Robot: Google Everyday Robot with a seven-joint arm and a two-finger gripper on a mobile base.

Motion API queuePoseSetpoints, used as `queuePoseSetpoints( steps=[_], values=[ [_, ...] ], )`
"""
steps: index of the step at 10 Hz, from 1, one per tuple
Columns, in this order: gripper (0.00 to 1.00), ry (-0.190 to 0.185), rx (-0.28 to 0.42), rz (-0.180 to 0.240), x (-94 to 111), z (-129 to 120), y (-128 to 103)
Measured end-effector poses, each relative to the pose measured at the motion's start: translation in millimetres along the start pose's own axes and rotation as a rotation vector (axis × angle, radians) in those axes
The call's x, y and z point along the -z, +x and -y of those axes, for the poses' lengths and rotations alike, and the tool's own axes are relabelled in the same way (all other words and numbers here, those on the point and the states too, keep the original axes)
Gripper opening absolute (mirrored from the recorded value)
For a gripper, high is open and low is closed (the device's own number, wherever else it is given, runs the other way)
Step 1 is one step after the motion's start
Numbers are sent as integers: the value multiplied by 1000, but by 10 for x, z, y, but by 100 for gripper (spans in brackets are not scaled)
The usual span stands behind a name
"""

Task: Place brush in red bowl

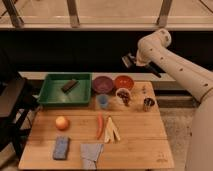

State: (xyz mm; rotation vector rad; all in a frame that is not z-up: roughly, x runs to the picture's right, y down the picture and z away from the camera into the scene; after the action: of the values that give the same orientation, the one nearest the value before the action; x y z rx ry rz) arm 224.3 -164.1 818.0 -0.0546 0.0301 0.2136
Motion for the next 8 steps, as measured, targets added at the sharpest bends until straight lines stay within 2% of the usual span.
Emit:
queuePoseSetpoints(
  steps=[2, 5, 7, 8],
  values=[
    [0, 7, -8, -12, -35, 5, 20],
    [0, -19, -6, -34, -351, -135, 83],
    [0, -34, -9, -29, -520, -191, 50],
    [0, -42, -9, -13, -580, -222, 45]
  ],
)
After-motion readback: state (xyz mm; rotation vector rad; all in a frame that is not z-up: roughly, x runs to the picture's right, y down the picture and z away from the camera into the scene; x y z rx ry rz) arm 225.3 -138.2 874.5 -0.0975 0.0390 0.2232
